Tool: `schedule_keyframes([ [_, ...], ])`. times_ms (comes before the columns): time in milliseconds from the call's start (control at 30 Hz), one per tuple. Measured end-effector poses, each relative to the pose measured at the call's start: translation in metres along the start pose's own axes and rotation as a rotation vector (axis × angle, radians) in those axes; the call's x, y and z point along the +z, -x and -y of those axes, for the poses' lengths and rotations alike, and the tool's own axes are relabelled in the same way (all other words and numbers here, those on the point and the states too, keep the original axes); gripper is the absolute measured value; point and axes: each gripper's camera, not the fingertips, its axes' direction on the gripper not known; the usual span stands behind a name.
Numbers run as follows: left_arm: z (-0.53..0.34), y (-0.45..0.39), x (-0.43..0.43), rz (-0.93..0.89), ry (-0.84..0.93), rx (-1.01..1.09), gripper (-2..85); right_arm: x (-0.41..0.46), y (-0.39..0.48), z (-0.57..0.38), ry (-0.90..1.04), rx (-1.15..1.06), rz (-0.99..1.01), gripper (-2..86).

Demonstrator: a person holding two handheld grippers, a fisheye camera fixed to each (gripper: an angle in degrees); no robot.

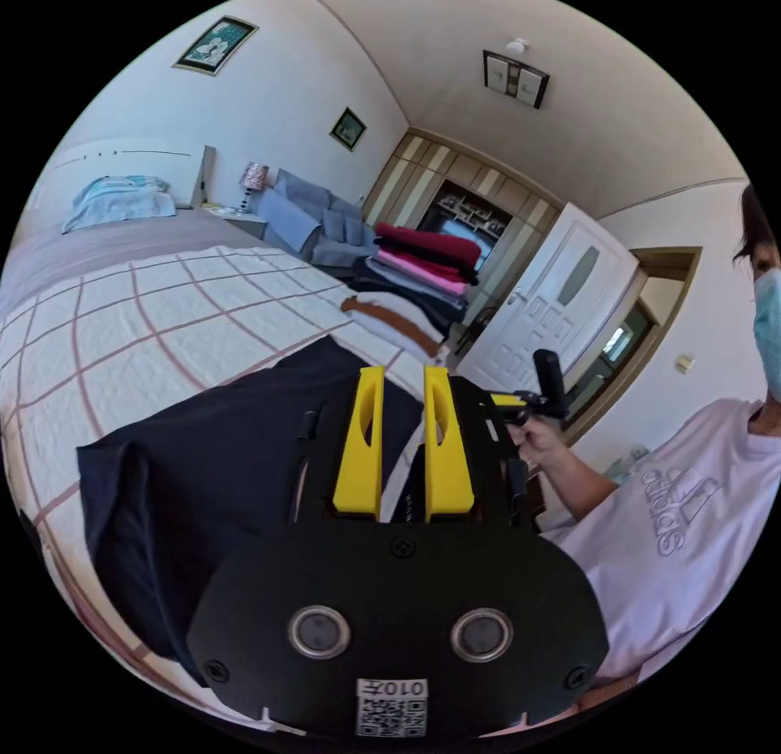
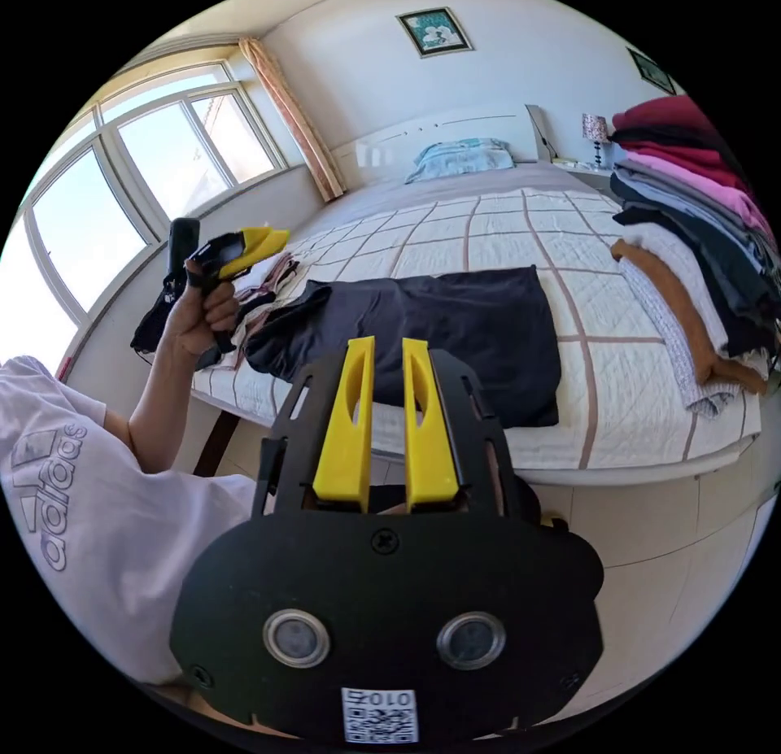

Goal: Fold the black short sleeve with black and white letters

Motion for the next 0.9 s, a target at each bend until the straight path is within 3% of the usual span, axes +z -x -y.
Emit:
schedule_keyframes([
  [67, -0.037, -0.005, -0.009, 0.257, 0.155, 0.059, 9.9, 0.012, -0.006, 0.002, 0.053, -0.004, -0.033, 9.2],
  [167, -0.082, -0.026, -0.015, 0.502, 0.282, 0.197, 11.0, 0.034, -0.004, 0.003, 0.149, -0.090, -0.137, 11.6],
  [333, -0.128, -0.052, 0.008, 0.700, 0.433, 0.427, 12.2, 0.061, 0.022, -0.006, 0.245, -0.367, -0.340, 14.1],
  [633, -0.128, -0.039, 0.028, 0.693, 0.466, 0.496, 9.5, 0.080, 0.008, -0.009, 0.335, -0.436, -0.470, 11.5],
  [900, -0.073, 0.007, -0.049, 0.496, 0.288, 0.219, 6.4, 0.012, -0.003, 0.011, 0.230, -0.360, -0.369, 4.5],
])
